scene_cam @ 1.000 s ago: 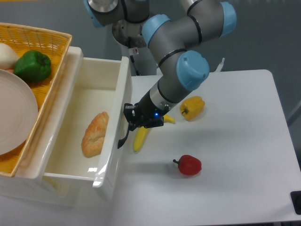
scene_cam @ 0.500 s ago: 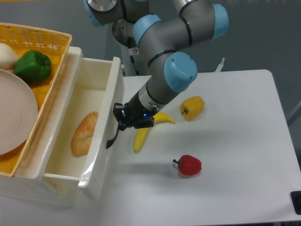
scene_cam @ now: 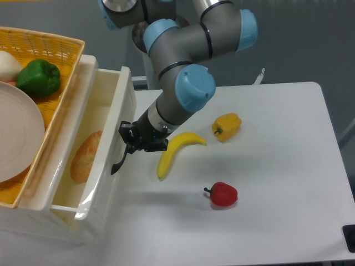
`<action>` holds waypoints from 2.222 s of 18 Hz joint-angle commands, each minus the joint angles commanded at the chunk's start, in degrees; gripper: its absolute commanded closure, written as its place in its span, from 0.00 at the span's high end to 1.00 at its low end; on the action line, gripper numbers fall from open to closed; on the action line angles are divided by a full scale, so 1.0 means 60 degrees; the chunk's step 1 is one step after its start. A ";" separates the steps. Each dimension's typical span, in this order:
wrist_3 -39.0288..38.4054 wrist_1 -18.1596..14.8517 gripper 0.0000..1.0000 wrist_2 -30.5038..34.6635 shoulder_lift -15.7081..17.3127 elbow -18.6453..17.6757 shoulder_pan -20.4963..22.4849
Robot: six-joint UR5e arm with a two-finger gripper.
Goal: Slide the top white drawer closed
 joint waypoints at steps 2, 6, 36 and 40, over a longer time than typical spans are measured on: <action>-0.0118 0.0000 0.02 0.0015 0.0015 0.0000 -0.0161; -0.0279 0.0015 0.02 0.0044 0.0015 0.0000 -0.0425; 0.0772 0.2299 0.91 0.2122 -0.0293 0.0146 0.2619; 0.1375 0.2723 1.00 0.2344 -0.0556 0.0146 0.3586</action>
